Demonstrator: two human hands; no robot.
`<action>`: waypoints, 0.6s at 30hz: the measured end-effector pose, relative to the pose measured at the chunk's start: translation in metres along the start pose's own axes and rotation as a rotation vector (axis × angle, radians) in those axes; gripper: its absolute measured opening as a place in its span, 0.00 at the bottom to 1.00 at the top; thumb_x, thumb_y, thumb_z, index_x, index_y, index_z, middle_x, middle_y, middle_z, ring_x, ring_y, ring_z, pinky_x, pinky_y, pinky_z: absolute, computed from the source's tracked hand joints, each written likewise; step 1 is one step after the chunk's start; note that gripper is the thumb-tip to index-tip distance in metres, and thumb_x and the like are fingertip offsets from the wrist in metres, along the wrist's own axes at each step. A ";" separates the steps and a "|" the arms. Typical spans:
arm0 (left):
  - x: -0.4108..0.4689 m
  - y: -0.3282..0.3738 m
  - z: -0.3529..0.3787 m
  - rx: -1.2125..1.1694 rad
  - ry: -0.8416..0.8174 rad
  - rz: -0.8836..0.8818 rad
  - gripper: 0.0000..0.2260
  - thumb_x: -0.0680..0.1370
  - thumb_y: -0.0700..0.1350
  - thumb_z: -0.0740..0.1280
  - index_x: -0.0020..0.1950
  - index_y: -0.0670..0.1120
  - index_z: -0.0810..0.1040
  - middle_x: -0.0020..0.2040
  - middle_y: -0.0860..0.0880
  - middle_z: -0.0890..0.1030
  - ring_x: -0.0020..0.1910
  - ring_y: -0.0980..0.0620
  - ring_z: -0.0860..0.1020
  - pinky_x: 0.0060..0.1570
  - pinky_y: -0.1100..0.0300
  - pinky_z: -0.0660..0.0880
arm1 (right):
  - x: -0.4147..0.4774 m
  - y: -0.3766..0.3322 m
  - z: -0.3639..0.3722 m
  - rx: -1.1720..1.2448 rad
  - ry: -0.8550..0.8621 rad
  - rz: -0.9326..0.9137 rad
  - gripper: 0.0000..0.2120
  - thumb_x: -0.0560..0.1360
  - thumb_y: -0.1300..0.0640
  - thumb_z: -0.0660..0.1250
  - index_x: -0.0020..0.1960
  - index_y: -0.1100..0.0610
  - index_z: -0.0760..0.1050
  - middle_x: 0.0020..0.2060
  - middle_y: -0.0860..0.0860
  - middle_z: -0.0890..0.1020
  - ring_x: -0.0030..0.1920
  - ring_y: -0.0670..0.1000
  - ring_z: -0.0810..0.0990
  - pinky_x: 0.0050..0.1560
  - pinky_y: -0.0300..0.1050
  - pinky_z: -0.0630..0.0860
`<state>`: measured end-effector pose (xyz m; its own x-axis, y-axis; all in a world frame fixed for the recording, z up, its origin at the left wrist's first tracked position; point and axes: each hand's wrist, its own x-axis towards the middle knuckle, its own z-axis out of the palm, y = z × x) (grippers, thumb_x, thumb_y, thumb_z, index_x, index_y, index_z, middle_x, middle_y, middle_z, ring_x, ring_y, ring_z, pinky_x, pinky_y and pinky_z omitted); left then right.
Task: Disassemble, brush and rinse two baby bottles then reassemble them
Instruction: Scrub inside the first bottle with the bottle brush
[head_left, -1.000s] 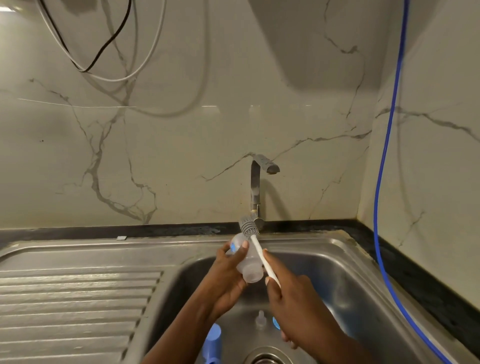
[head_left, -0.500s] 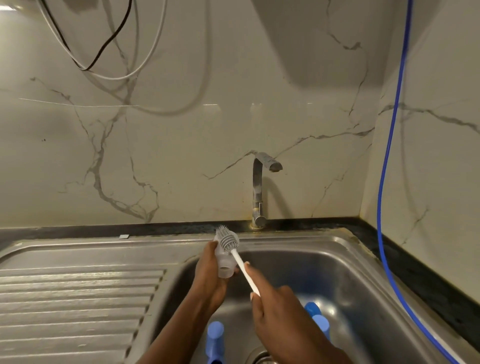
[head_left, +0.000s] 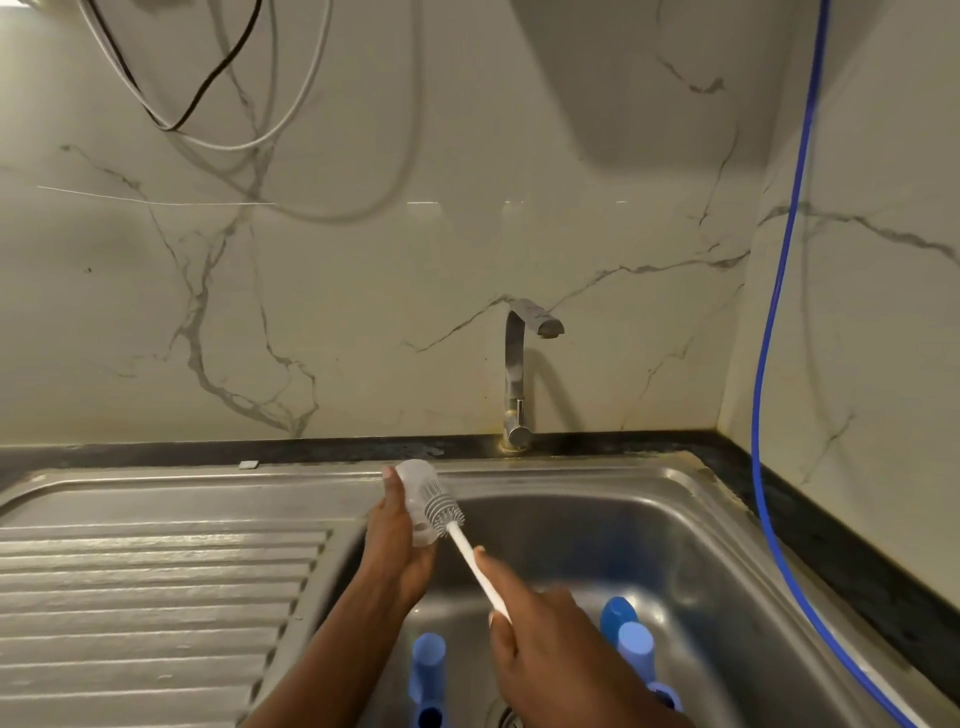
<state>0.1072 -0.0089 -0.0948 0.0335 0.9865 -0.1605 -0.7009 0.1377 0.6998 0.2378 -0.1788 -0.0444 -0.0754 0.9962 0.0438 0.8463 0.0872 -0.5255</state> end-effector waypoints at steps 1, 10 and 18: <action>0.001 0.002 -0.002 -0.017 0.025 -0.005 0.32 0.79 0.62 0.58 0.70 0.37 0.70 0.47 0.40 0.80 0.39 0.48 0.81 0.35 0.57 0.82 | 0.000 -0.003 0.001 0.005 -0.014 -0.001 0.25 0.83 0.51 0.52 0.74 0.30 0.48 0.56 0.56 0.72 0.61 0.55 0.75 0.55 0.41 0.69; -0.027 -0.011 0.027 -0.010 -0.198 -0.162 0.31 0.77 0.59 0.62 0.70 0.37 0.69 0.54 0.34 0.81 0.43 0.43 0.81 0.35 0.55 0.82 | 0.018 0.021 -0.015 0.092 0.177 0.087 0.26 0.83 0.52 0.51 0.77 0.35 0.46 0.51 0.54 0.74 0.51 0.53 0.80 0.52 0.43 0.76; -0.026 -0.007 0.028 0.160 -0.301 -0.198 0.31 0.74 0.57 0.70 0.69 0.39 0.72 0.53 0.39 0.80 0.42 0.46 0.81 0.39 0.55 0.81 | 0.015 0.022 -0.014 0.062 0.179 0.043 0.29 0.83 0.52 0.52 0.75 0.30 0.42 0.44 0.51 0.71 0.49 0.52 0.79 0.50 0.42 0.72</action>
<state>0.1314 -0.0326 -0.0761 0.3813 0.9181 -0.1083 -0.5406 0.3164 0.7796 0.2621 -0.1618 -0.0434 0.0603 0.9840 0.1679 0.8122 0.0494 -0.5813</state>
